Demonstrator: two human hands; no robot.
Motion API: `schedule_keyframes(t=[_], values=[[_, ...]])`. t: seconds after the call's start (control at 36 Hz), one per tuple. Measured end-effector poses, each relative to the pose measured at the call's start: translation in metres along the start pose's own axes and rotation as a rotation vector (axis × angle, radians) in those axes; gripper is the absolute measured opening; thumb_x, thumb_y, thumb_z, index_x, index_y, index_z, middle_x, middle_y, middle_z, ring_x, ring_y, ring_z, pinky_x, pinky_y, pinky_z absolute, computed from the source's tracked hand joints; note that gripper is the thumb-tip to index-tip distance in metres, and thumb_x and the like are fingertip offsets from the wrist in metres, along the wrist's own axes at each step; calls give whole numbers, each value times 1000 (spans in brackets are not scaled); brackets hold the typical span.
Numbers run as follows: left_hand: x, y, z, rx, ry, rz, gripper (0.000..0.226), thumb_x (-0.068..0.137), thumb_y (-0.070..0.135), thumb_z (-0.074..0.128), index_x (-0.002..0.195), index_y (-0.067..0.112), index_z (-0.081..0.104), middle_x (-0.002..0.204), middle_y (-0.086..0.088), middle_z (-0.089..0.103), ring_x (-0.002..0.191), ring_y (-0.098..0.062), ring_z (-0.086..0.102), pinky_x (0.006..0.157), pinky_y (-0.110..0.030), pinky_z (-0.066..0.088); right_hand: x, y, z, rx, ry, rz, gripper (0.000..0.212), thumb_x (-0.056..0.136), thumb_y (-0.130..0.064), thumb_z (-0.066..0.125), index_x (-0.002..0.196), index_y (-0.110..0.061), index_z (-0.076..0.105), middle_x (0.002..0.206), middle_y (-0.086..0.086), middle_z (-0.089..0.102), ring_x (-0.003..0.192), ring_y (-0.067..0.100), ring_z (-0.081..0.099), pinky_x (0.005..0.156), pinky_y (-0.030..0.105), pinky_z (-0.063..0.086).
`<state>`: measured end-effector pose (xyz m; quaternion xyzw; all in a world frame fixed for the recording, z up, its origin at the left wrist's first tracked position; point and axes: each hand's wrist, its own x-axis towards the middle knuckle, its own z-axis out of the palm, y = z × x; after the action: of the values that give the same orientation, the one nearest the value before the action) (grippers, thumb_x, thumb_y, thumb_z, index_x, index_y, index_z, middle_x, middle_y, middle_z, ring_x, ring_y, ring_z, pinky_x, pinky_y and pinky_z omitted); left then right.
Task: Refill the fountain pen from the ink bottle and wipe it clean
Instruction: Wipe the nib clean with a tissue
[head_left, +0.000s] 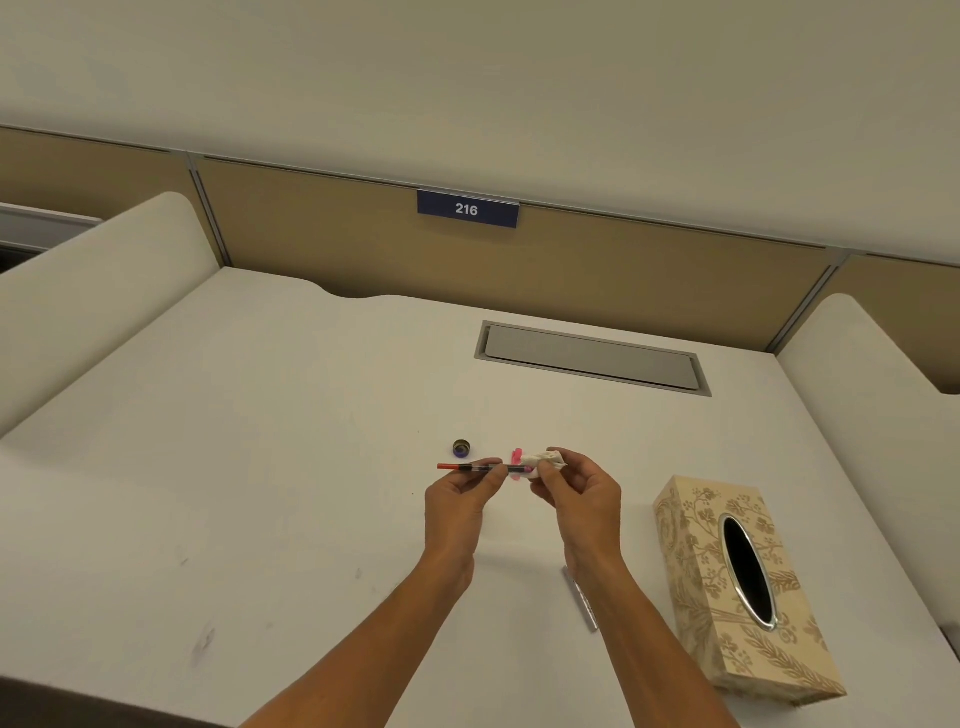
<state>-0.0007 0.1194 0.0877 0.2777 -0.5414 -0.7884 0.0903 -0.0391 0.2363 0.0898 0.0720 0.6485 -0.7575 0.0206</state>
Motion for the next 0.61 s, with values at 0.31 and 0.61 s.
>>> schedule_keyframes(t=[0.31,0.61], values=[[9,4,-4,-1,46,-10,11,83,24,75,93,22,76,88,3,72,87,-16,54,71,-19,42,9,3,-7,-9,9,54,26,89,-4,69,113,-15,72,109,7,70,91,23,73,74,29,61],[6,3,-3,1,18,-11,13,83,23,74,96,20,75,92,6,74,90,-7,60,72,-18,40,9,-2,-6,42,-63,123,22,87,-6,71,109,-9,73,95,2,78,87,20,74,72,27,61]])
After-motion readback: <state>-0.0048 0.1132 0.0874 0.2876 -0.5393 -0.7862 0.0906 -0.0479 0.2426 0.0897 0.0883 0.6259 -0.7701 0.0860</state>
